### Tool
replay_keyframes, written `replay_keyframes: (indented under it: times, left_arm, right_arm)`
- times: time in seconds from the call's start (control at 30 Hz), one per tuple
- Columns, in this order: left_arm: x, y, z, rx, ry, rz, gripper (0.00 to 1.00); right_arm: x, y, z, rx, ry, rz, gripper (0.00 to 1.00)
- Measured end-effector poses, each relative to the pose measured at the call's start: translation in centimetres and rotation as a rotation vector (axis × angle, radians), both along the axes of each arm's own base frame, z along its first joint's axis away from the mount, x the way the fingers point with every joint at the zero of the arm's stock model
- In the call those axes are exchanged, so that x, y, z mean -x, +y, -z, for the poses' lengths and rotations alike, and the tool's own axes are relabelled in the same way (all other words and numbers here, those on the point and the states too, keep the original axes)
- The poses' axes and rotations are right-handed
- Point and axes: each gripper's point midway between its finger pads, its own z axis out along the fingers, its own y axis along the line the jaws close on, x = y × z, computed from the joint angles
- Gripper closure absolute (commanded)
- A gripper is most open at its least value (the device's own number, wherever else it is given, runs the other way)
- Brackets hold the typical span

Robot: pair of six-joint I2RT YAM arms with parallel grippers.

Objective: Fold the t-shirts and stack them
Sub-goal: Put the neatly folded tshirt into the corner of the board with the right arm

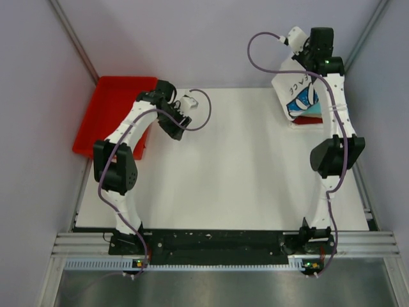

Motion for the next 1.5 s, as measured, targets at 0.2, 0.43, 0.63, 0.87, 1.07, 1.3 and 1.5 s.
replay_keyframes:
  times: [0.2,0.43,0.63,0.87,1.07,1.3,1.5]
  left_arm:
    - [0.2,0.1,0.3,-0.006,0.007,-0.002,0.38]
    - [0.1,0.2,0.3,-0.012,0.006,-0.004,0.38]
    - [0.2,0.3,0.3,-0.016,0.008,-0.006,0.38]
    - [0.5,0.5,0.5,-0.024,0.022,-0.008,0.37]
    - [0.8,0.8,0.6,-0.041,0.034,-0.013,0.33]
    - [2.5,1.3,-0.2,-0.037,0.02,-0.014,0.3]
    - [6.7,2.3,-2.3,-0.009,-0.057,-0.012,0.26]
  right_arm:
    - [-0.7,-3.0,-1.0,0.002,-0.061,0.05,1.0]
    - [-2.2,-7.9,0.8,-0.002,-0.09,0.123,1.0]
    - [-4.3,-11.2,5.6,-0.005,-0.071,0.172,0.66]
    - [-6.6,-15.7,7.3,0.012,-0.205,0.298,0.01]
    - [-6.1,-18.2,4.1,-0.015,-0.332,0.388,0.01]
    - [-2.9,-12.5,0.6,-0.162,-0.339,0.277,0.01]
    - [4.3,-1.6,-2.0,-0.307,-0.316,0.025,0.01]
